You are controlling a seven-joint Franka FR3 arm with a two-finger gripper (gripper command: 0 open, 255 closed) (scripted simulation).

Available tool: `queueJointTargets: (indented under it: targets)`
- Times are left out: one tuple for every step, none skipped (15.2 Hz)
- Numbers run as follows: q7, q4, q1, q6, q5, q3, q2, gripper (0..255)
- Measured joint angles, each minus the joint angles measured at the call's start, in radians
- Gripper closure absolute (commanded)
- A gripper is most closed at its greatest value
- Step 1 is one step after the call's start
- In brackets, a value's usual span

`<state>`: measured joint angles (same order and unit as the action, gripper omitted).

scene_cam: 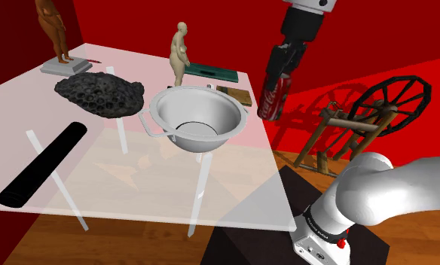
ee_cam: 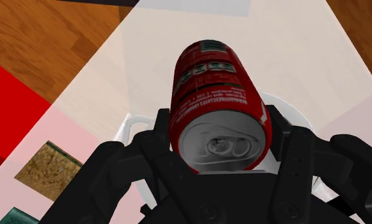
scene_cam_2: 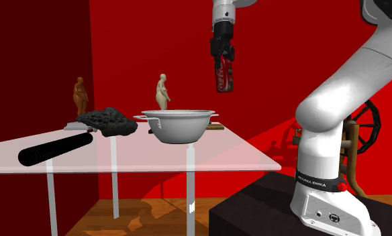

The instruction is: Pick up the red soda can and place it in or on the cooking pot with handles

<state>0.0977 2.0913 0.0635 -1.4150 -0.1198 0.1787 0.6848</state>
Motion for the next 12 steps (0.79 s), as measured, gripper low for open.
queueJointTargets:
  targets:
    - [0.007,-0.034,-0.004,-0.013,0.001,0.01,-0.046,255]
    - [0.011,-0.056,-0.007,-0.022,0.003,0.015,-0.078,255]
    - [0.019,-0.081,-0.009,-0.033,0.004,0.024,-0.112,255]
    - [0.021,-0.111,-0.013,-0.038,0.008,0.028,-0.148,255]
    - [0.024,-0.155,-0.018,-0.042,0.015,0.033,-0.196,255]
    - [0.031,-0.186,-0.02,-0.05,0.019,0.041,-0.235,255]
    - [0.038,-0.233,-0.023,-0.048,0.026,0.048,-0.281,255]
    - [0.045,-0.267,-0.025,-0.051,0.031,0.055,-0.318,255]
    - [0.054,-0.304,-0.026,-0.051,0.036,0.063,-0.355,255]
    - [0.066,-0.357,-0.026,-0.042,0.044,0.073,-0.4,255]
    - [0.078,-0.402,-0.026,-0.044,0.053,0.083,-0.446,255]
    - [0.081,-0.445,-0.027,-0.038,0.062,0.086,-0.485,255]
